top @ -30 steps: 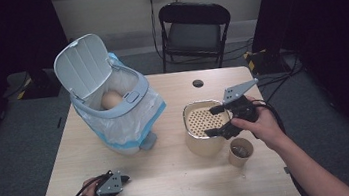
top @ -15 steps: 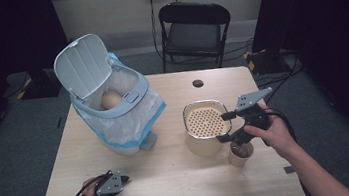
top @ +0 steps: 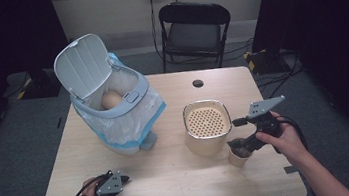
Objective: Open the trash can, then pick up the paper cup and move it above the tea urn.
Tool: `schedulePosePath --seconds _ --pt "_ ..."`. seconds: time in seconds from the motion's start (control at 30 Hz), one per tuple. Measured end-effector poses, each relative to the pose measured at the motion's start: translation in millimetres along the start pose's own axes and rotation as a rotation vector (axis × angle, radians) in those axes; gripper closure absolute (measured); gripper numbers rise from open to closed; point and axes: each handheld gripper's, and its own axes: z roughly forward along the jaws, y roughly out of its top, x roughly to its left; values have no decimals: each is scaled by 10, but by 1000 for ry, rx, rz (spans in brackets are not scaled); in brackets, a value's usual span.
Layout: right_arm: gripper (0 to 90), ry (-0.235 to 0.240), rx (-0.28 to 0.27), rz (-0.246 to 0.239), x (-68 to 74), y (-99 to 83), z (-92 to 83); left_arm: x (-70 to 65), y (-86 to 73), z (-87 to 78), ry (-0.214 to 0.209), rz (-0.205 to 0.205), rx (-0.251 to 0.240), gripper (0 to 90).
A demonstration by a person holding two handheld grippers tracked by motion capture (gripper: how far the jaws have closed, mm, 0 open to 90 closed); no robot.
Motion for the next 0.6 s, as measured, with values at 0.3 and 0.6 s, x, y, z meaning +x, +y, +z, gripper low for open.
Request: schedulePosePath --seconds 0.3,0.6 --pt "145 -19 -3 17 4 -233 -88 -1 0 1 -1 0 -2 0" --pt "145 -28 -3 32 2 -442 -166 -2 1 1 0 -1 -2 0"
